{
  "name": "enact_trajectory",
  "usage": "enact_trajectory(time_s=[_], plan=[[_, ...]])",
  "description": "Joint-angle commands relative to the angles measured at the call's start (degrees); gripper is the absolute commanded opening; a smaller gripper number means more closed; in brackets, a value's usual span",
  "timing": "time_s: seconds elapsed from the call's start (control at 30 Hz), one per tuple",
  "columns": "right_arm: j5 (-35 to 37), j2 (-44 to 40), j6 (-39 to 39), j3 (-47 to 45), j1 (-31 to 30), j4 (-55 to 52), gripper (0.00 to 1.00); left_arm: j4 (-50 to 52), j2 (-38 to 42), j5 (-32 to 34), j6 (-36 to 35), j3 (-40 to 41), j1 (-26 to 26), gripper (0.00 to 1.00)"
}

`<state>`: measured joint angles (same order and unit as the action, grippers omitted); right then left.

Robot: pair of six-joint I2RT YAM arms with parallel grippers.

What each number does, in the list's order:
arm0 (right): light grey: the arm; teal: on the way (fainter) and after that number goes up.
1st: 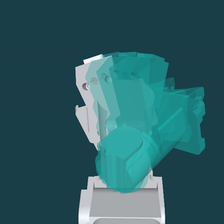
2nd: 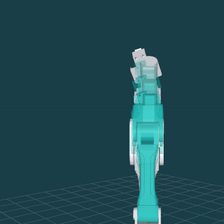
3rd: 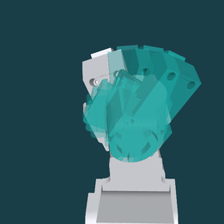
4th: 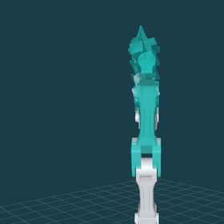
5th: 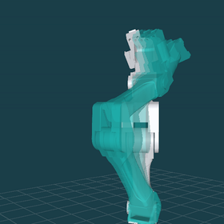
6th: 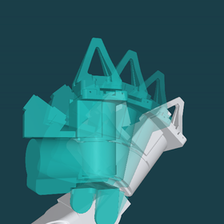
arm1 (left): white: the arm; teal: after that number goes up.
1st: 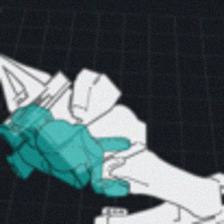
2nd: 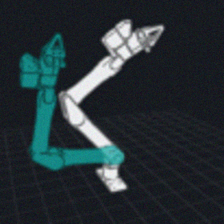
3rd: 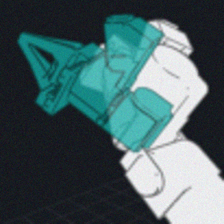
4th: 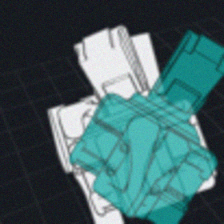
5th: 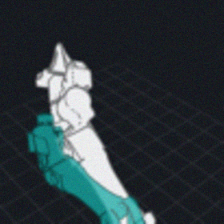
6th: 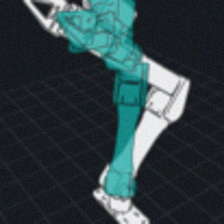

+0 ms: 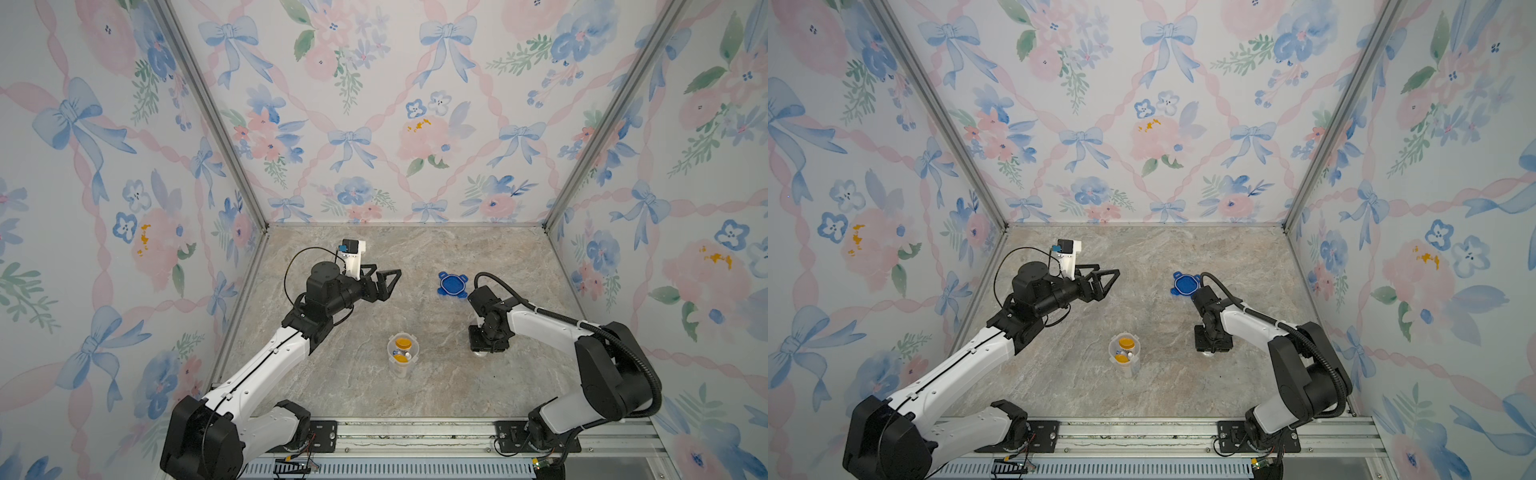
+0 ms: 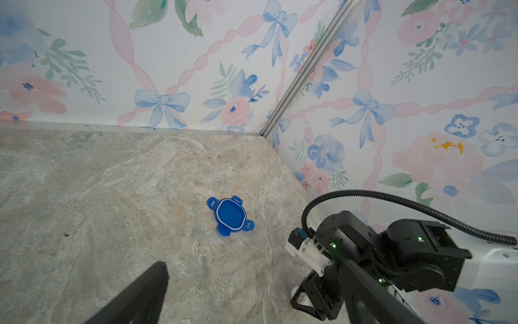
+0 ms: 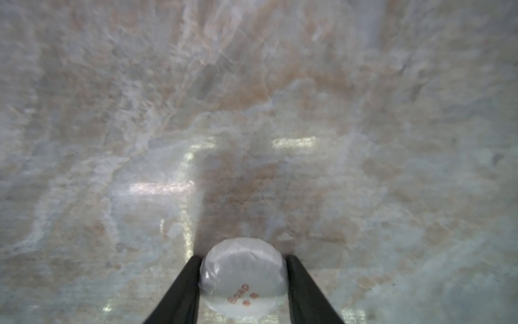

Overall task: Pack away toiletry kits
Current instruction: Pick up the toiletry item from the center of the board, then place the toiletry item into the container.

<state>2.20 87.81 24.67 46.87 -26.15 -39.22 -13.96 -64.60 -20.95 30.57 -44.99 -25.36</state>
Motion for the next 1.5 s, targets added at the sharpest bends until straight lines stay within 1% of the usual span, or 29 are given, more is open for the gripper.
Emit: enact_trajectory(time_s=[0.0, 0.13, 0.3, 0.37, 0.47, 0.53, 0.6, 0.67, 0.77, 0.9, 0.97, 1.03, 1.27, 1.47], plan=[[1.5, -2.3, 0.2, -0.4, -2.2, -4.0, 0.48, -1.6, -1.1, -1.4, 1.3, 0.3, 1.1, 0.98], [5.1, -5.4, -1.8, 5.7, -6.2, -10.4, 0.48, -1.8, -2.3, -2.7, 2.4, 0.5, 3.2, 0.98], [7.6, -8.2, -3.1, 17.5, -11.6, -18.5, 0.48, -1.9, -3.2, -4.5, 3.5, 0.6, 7.5, 0.97], [9.0, -7.8, -3.1, 23.5, -15.8, -21.3, 0.48, -1.9, -2.7, -3.9, 3.2, 0.5, 9.2, 0.97], [10.1, -4.8, -3.1, 32.7, -21.8, -24.7, 0.48, -1.9, -2.6, -2.3, 2.7, 0.8, 10.2, 0.98], [10.1, -2.9, -3.4, 38.1, -25.0, -25.9, 0.48, -1.8, -3.3, -2.0, 2.5, 1.0, 10.3, 0.98], [9.2, -1.5, -3.3, 41.1, -27.3, -25.4, 0.49, -1.8, -4.3, -2.5, 2.7, 1.0, 10.4, 0.98], [7.8, -0.2, -3.0, 42.6, -29.3, -24.3, 0.49, -1.8, -5.0, -3.0, 2.7, 1.0, 10.3, 0.98], [7.1, 2.3, -3.0, 44.6, -32.6, -23.7, 0.49, -1.7, -4.9, -1.9, 2.4, 1.3, 10.3, 0.98], [4.0, 5.6, -1.7, 44.0, -36.4, -20.7, 0.48, -1.4, -4.7, -1.1, 2.0, 1.4, 10.6, 0.98], [4.0, 6.7, -1.7, 44.3, -38.1, -20.5, 0.48, -1.3, -4.3, -0.5, 1.8, 1.6, 10.9, 0.98], [4.0, 8.9, -1.7, 44.8, -38.9, -20.5, 0.48, -1.2, -4.0, 0.2, 1.8, 1.8, 11.1, 0.98], [5.2, 10.6, -2.4, 43.6, -40.5, -21.2, 0.48, -1.2, -4.2, 0.3, 2.0, 1.8, 11.7, 0.98], [5.4, 12.2, -3.2, 42.2, -40.7, -20.5, 0.49, -1.2, -1.9, 2.2, 1.6, 2.3, 12.7, 0.98]])
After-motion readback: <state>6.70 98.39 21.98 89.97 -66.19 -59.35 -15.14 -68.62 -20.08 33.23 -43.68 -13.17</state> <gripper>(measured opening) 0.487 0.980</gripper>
